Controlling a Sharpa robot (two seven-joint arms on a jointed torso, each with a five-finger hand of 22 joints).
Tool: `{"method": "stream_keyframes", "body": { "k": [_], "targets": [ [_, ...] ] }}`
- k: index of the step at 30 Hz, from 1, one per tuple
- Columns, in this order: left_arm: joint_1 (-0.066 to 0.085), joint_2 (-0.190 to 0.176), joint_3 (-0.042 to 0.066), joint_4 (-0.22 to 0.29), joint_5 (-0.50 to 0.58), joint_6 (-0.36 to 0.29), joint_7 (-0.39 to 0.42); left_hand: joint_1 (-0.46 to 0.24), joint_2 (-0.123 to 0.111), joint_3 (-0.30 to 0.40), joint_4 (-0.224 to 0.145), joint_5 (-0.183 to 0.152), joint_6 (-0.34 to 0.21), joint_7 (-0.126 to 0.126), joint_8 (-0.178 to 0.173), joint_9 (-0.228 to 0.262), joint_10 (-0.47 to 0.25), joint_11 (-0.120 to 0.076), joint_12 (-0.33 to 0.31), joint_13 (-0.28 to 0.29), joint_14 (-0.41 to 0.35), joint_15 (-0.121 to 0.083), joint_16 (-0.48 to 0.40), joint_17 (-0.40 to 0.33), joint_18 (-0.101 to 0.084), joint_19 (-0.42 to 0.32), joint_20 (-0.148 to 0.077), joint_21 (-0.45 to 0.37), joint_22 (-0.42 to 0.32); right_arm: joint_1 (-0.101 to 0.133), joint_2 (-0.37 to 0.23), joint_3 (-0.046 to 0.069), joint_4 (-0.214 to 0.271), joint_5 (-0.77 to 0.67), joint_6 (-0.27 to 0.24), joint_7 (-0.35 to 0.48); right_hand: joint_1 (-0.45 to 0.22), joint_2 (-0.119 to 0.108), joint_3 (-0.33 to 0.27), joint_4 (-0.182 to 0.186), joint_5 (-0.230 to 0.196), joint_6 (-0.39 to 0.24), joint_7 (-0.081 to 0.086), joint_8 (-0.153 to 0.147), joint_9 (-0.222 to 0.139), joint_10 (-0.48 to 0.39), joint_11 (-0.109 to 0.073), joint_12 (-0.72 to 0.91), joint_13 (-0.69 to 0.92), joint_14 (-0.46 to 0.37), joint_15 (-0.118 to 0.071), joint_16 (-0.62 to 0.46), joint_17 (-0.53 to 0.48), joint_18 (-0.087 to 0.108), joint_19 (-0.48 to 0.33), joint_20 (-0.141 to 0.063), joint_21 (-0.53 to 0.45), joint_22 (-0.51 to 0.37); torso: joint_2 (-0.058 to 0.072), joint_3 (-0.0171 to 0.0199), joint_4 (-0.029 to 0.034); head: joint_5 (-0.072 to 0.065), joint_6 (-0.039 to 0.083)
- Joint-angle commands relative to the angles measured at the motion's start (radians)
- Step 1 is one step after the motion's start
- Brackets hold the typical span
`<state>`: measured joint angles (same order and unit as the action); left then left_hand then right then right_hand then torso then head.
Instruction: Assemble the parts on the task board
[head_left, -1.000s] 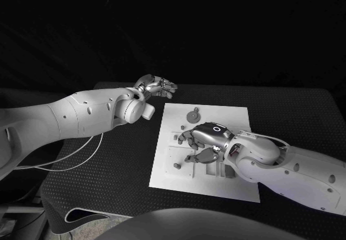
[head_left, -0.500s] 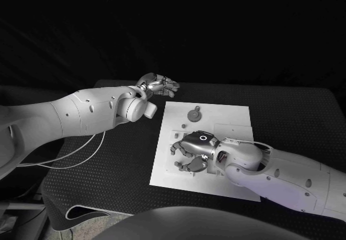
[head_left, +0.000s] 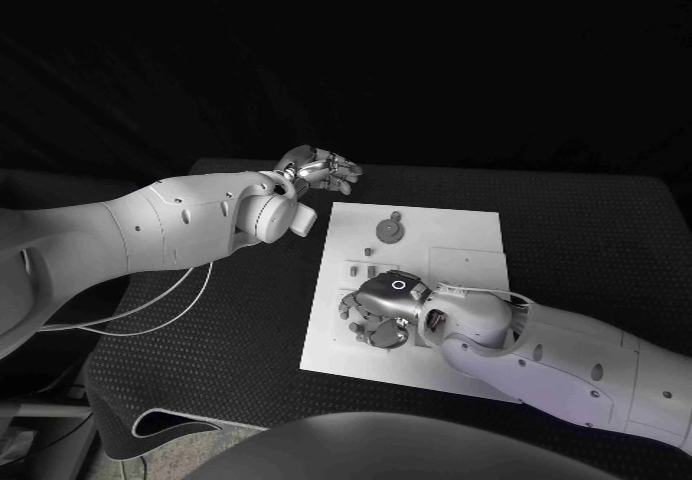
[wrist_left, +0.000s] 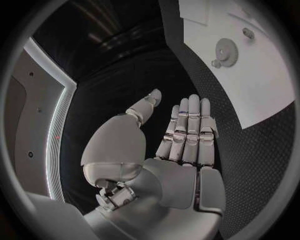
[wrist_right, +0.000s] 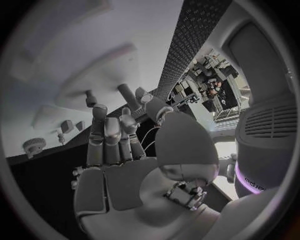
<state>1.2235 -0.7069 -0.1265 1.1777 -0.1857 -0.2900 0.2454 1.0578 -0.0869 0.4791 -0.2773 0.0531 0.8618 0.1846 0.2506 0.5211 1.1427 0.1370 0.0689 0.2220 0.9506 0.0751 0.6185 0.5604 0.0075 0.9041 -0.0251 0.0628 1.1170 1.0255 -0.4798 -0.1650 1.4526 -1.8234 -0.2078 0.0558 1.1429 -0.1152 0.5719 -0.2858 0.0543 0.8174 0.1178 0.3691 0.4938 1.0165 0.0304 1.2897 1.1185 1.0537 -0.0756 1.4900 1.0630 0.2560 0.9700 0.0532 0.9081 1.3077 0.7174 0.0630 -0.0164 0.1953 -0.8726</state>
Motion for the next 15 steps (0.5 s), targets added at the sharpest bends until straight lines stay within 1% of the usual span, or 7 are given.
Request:
{"method": "stream_keyframes", "body": {
  "k": [1,5,6,15],
  "targets": [
    [0.001,0.002,0.001,0.001,0.005,0.015,0.004,-0.012,0.000,-0.006,0.003,-0.002,-0.008,0.002,0.005,-0.002,-0.005,0.000,-0.001,0.001,0.008,0.000,-0.007,0.001,-0.007,-0.001,0.001,0.005,-0.002,-0.003,0.003,0.000,-0.003,-0.022,0.003,0.001,0.006,0.038,0.031,0.007,-0.004,0.130,0.008,0.011,0.003,-0.130,-0.010,0.008,-0.011,-0.005,-0.006,0.010,-0.013,0.006,0.004,-0.004,0.005,0.018,0.000,0.0005,-0.0002,0.002,0.000],
    [0.001,0.003,0.001,0.000,0.005,0.015,0.004,-0.013,0.000,-0.006,0.003,-0.002,-0.009,0.002,0.005,-0.002,-0.006,0.001,-0.001,0.000,0.008,0.000,-0.008,0.002,-0.007,-0.001,0.001,0.005,-0.002,-0.005,0.006,0.000,-0.006,-0.029,0.006,0.001,0.010,0.074,0.072,0.005,-0.004,0.163,-0.002,0.026,0.011,-0.120,-0.020,0.018,-0.029,0.000,-0.015,0.024,-0.033,0.006,0.012,-0.006,0.011,0.018,0.000,0.0005,-0.0012,0.003,0.000],
    [0.001,0.003,0.001,0.001,0.005,0.015,0.003,-0.013,0.000,-0.007,0.003,-0.002,-0.010,0.002,0.005,-0.002,-0.006,0.001,-0.001,0.000,0.008,0.000,-0.008,0.002,-0.007,-0.001,0.001,0.005,-0.002,-0.005,0.007,0.000,-0.006,-0.029,0.008,0.001,0.010,0.078,0.076,0.004,-0.004,0.167,-0.004,0.027,0.012,-0.117,-0.021,0.019,-0.032,0.001,-0.016,0.026,-0.036,0.006,0.014,-0.007,0.012,0.018,0.000,0.0004,-0.0012,0.003,0.000],
    [0.001,0.002,0.001,0.001,0.005,0.015,0.000,-0.016,0.000,-0.007,0.005,-0.002,-0.016,0.005,0.002,-0.004,-0.010,0.002,-0.002,0.000,0.008,0.000,-0.011,0.005,-0.007,-0.002,0.001,0.005,-0.003,-0.008,0.006,0.000,-0.006,-0.035,0.021,-0.004,0.000,0.077,0.090,-0.002,-0.004,0.182,-0.012,0.037,0.023,-0.107,-0.029,0.028,-0.050,0.006,-0.024,0.038,-0.059,0.006,0.020,-0.013,0.017,0.017,-0.001,0.0011,-0.0015,0.003,0.000]
  ]
}}
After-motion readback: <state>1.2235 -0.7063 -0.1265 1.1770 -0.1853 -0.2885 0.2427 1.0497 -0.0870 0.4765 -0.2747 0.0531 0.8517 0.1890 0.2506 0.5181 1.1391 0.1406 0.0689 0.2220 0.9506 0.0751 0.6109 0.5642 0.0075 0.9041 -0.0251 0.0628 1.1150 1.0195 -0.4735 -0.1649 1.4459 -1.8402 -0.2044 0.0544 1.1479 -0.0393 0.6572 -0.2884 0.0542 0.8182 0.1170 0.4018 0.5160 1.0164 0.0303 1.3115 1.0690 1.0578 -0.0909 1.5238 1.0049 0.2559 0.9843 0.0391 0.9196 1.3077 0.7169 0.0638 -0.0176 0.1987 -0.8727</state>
